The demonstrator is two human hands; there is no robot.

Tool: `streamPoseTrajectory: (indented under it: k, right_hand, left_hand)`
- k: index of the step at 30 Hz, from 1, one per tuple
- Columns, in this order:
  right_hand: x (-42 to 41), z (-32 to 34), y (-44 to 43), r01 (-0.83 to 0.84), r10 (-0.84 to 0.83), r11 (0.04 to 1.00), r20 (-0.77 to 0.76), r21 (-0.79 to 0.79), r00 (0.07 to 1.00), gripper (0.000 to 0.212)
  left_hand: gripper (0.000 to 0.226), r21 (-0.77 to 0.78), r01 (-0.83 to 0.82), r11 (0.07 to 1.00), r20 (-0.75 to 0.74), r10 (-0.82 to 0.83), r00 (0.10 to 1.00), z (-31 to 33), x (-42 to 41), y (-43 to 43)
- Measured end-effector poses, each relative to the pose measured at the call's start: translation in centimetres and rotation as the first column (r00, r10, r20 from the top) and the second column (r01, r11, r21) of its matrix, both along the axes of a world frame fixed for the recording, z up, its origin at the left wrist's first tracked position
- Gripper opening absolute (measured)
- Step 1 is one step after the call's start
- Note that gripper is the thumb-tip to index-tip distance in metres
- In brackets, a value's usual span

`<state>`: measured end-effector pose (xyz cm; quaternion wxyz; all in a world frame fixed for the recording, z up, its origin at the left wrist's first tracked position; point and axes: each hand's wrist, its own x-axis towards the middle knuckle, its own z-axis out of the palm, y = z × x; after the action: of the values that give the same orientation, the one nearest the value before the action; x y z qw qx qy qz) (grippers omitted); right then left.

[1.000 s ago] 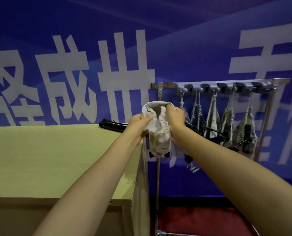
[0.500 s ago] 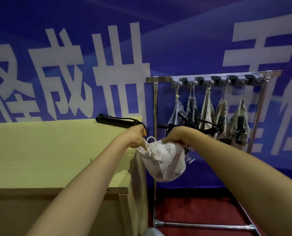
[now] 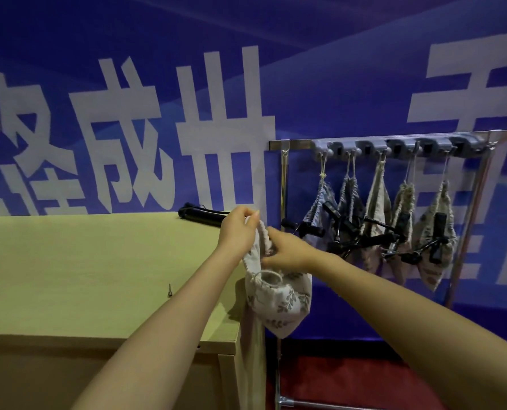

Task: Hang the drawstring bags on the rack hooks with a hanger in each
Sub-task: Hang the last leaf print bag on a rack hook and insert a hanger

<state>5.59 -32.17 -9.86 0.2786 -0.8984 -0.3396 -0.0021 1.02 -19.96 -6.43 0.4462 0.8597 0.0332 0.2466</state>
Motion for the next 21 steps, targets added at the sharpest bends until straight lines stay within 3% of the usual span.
streamPoseTrajectory:
  k: [2, 3, 5, 6, 7, 8, 10, 12, 14, 16, 19, 21]
  right_hand:
    - [0.1, -0.6, 0.1, 0.01, -0.003, 0.955, 0.021, -0.297, 1.0, 0.043]
    - [0.2, -1.0, -0.1, 0.016, -0.027, 0.902, -0.019, -0.432, 0.999, 0.036]
    - [0.2, -1.3, -0.8, -0.058, -0.166, 0.753, -0.275, -0.655, 0.947, 0.029]
    - [0.0, -1.4, -1.2, -0.138, -0.259, 0.717, -0.444, -0.683, 0.858, 0.033]
    - [-0.1, -1.3, -1.5, -0.195, -0.321, 0.713, -0.561, -0.673, 0.763, 0.038]
    - [-0.3, -1.3, -1.7, -0.199, -0.346, 0.723, -0.597, -0.661, 0.724, 0.04]
    - [0.2, -1.2, -1.8, -0.058, -0.314, 0.766, -0.451, -0.641, 0.836, 0.032]
    - [1.0, -1.2, -1.6, 0.148, -0.282, 0.828, -0.173, -0.542, 0.944, 0.024]
    - [1.9, -1.3, -1.9, 0.305, -0.339, 0.868, -0.019, -0.391, 0.941, 0.015]
    - [1.9, -1.0, -1.9, 0.404, -0.42, 0.872, 0.001, -0.275, 0.907, 0.006]
    - [1.9, -0.2, -0.5, 0.445, -0.457, 0.887, -0.086, -0.127, 0.886, 0.024]
    - [1.0, 0.5, 1.3, 0.364, -0.361, 0.931, -0.088, 0.023, 0.929, 0.004]
  left_hand:
    - [0.018, -0.048, 0.055, 0.997, -0.036, -0.057, 0.998, 0.6, -0.1, -0.5]
    - [0.018, -0.029, 0.099, 0.995, -0.13, -0.102, 0.986, 0.8, -0.2, -0.7]
    - [0.018, 0.064, 0.256, 0.964, -0.469, -0.197, 0.861, 0.9, -0.7, -0.7]
    - [0.018, 0.082, 0.342, 0.936, -0.633, -0.217, 0.743, 0.8, -0.9, -0.6]
    - [0.017, 0.087, 0.404, 0.911, -0.736, -0.215, 0.642, 0.6, -1.0, -0.5]
    - [0.016, 0.099, 0.432, 0.897, -0.778, -0.201, 0.595, 0.3, -1.0, -0.4]
    - [0.011, 0.168, 0.376, 0.911, -0.727, -0.143, 0.671, -0.2, -0.8, -0.2]
    - [0.008, 0.219, 0.235, 0.947, -0.591, -0.063, 0.804, -0.8, -0.4, 0.2]
    - [0.017, 0.229, 0.134, 0.964, -0.451, -0.017, 0.892, -1.4, -0.1, 1.3]
    - [0.025, 0.262, 0.181, 0.948, -0.418, -0.057, 0.906, -1.9, -0.2, 2.3]
    - [0.034, 0.368, 0.217, 0.904, -0.407, -0.053, 0.912, -2.4, -0.8, 2.7]
    - [0.036, 0.386, 0.15, 0.91, -0.362, 0.0, 0.932, -3.3, -0.8, 2.4]
